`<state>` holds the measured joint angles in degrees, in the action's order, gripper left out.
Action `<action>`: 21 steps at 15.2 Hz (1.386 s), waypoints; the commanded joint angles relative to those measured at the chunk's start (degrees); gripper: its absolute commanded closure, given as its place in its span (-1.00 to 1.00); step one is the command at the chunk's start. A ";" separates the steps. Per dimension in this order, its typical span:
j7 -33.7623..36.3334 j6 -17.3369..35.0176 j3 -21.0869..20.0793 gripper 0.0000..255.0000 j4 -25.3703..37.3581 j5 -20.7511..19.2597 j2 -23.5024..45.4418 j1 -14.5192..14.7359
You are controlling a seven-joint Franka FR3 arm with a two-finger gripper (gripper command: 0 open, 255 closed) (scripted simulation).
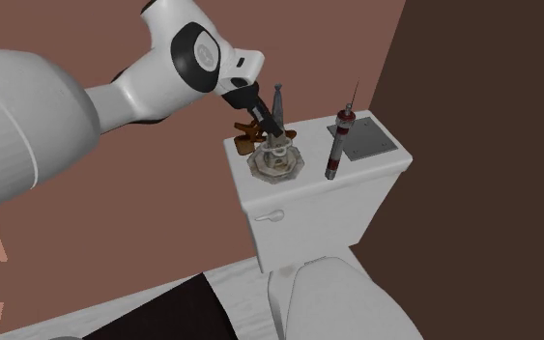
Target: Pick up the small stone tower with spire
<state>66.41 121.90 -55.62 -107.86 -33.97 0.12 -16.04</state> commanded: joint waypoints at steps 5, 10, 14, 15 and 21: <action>-0.02 0.11 0.01 1.00 -0.19 0.09 -0.09 -0.01; -1.32 -1.67 -0.05 1.00 1.76 0.99 -0.33 0.05; -3.07 -4.05 -0.07 1.00 4.38 2.16 -0.71 0.08; -3.47 -4.68 -0.09 1.00 5.08 2.39 -0.75 0.10; -5.56 -8.70 -0.31 1.00 9.62 3.17 -0.52 0.31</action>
<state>61.41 113.67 -56.03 -98.78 -31.18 -0.16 -15.65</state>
